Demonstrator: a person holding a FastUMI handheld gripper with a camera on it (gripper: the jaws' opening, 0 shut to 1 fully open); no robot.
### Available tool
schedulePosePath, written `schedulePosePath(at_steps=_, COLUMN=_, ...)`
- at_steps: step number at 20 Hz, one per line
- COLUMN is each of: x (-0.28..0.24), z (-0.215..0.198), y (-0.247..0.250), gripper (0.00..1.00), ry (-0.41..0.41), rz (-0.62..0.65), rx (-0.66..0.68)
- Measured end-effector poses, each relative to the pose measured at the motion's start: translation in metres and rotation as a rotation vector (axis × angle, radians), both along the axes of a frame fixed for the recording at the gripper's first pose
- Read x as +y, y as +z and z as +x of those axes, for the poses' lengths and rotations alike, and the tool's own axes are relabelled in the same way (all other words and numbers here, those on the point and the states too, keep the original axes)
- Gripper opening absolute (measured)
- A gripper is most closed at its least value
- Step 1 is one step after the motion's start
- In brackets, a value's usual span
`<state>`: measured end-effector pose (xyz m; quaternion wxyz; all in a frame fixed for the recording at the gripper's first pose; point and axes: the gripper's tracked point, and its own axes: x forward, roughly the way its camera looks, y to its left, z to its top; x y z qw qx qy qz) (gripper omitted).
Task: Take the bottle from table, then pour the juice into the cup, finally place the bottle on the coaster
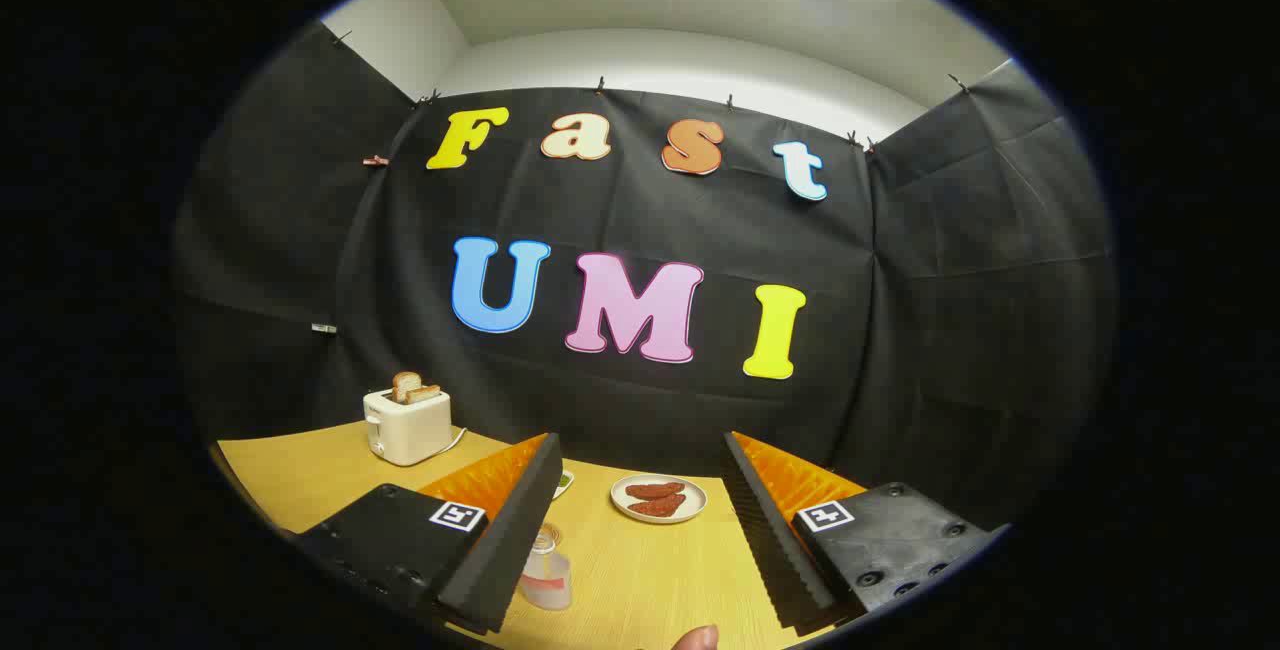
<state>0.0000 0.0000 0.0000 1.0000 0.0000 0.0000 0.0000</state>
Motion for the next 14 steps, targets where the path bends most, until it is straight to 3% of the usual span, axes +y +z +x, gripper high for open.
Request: schedulePosePath(at_steps=14, x=0.055, z=0.004, y=-0.015, gripper=0.97, ry=-0.053, rz=-0.012, rx=0.006)
